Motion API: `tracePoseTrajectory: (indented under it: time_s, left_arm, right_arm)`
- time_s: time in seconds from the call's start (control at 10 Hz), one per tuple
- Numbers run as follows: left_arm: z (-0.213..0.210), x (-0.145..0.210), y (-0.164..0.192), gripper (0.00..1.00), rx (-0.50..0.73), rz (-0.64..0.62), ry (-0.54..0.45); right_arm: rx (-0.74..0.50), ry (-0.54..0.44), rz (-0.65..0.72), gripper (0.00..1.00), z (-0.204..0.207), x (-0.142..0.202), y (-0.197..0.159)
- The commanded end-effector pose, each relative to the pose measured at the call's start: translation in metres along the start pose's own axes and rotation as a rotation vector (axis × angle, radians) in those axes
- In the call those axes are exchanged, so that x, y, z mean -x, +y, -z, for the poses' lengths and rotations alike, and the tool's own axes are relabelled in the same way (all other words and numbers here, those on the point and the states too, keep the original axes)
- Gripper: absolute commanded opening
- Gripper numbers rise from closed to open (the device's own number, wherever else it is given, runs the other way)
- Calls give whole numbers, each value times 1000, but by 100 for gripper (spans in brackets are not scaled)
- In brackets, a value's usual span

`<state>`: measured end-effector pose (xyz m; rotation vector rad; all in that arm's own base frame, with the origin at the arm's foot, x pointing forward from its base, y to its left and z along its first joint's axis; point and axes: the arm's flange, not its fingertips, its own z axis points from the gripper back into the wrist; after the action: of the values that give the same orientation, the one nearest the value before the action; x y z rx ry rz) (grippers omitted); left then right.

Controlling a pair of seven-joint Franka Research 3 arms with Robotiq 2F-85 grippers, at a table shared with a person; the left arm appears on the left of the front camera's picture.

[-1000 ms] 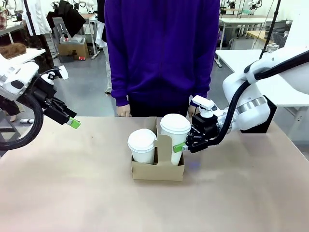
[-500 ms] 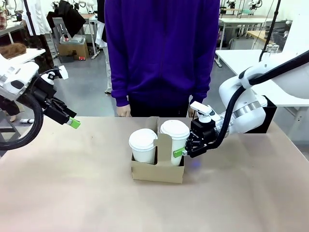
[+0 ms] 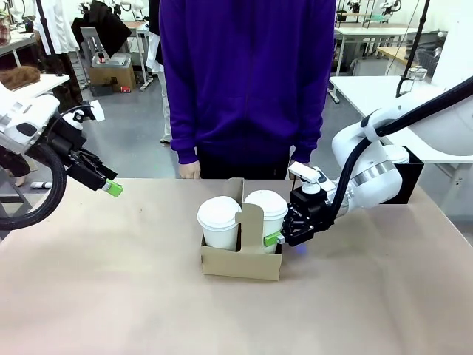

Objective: Pour a drink into a cup and package it in a carrier.
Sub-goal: Insert the held 600 ml Paper Cup into the Cup Carrier.

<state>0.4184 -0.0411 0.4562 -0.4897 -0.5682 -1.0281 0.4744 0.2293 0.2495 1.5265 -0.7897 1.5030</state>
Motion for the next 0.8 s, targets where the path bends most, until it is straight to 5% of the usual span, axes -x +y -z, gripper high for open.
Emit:
tracePoseTrajectory:
  time_s: [0.0,0.1,0.2,0.7]
  left_arm:
    - [-1,0,0,100,2,1,-4]
    - [-1,0,0,100,2,1,-4]
    - [-1,0,0,100,2,1,-4]
    - [-1,0,0,100,2,1,-4]
  right_arm:
    - [-18,34,-12,80,-1,-3,-2]
    - [1,48,-13,80,-3,-3,-1]
    - [15,65,-21,100,-4,-5,2]
    - [91,63,2,100,-39,-12,30]
